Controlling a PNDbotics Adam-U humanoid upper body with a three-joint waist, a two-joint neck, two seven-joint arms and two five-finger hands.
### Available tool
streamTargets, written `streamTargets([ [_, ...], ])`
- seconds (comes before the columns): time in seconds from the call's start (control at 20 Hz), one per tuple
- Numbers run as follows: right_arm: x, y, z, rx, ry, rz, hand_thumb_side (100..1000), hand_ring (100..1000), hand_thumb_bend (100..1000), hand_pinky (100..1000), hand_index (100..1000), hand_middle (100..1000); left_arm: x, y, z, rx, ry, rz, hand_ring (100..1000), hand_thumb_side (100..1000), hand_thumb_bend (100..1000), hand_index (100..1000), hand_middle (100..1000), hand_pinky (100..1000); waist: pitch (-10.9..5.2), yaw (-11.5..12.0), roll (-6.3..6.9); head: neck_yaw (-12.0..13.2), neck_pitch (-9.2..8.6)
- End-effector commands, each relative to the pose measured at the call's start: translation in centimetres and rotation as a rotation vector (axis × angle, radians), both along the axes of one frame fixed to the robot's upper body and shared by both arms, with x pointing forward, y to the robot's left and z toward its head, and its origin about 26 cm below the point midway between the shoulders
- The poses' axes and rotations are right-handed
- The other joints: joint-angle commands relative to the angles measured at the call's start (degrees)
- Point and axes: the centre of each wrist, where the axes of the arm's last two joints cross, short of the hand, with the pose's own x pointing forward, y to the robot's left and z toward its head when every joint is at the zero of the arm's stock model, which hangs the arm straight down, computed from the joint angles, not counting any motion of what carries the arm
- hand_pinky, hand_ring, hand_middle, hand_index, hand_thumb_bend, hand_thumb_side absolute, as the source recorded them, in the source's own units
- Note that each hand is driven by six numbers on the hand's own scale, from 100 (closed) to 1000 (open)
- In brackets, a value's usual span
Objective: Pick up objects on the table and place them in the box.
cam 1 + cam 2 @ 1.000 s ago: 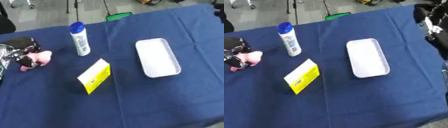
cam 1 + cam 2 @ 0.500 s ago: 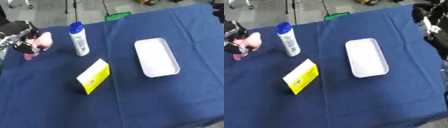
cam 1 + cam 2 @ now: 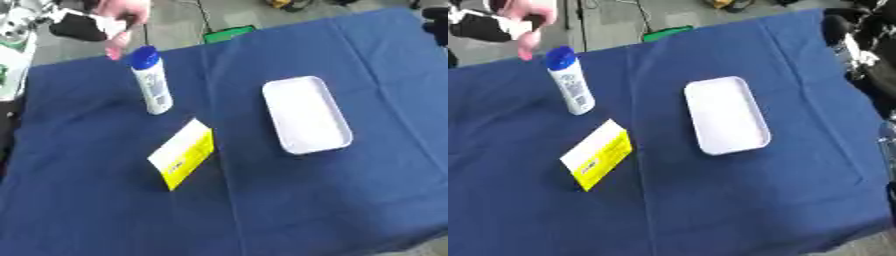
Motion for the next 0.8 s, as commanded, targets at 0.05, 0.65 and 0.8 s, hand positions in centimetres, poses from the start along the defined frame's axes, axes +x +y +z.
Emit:
streamTargets([
  [0.05,0.0,0.3,1.1,-0.014,-0.032,0.023,468,823,433,837,837,859,0.6,-3.6,-0.1,0.040,-0.011,-0.032,436,299,221,487,415,564,-2.25,-1.47,0.10,0.82,-1.16],
  [0.65,0.2,0.9,2.1,0.057,-0.091,-0.049,463,888,460,878,835,899,2.7,-10.2,-6.7,0.235,0.010,0.047,549,352,256,595,509,630,-1.39,-8.40,0.85,1.90,-2.58],
  [0.8,0.2,1.1,2.3,0.068,-0.106,-0.070,463,889,459,882,835,897,2.6,-11.0,-7.6,0.254,-0.003,0.049,556,361,267,604,515,637,-1.27,-9.17,0.96,1.90,-2.70],
])
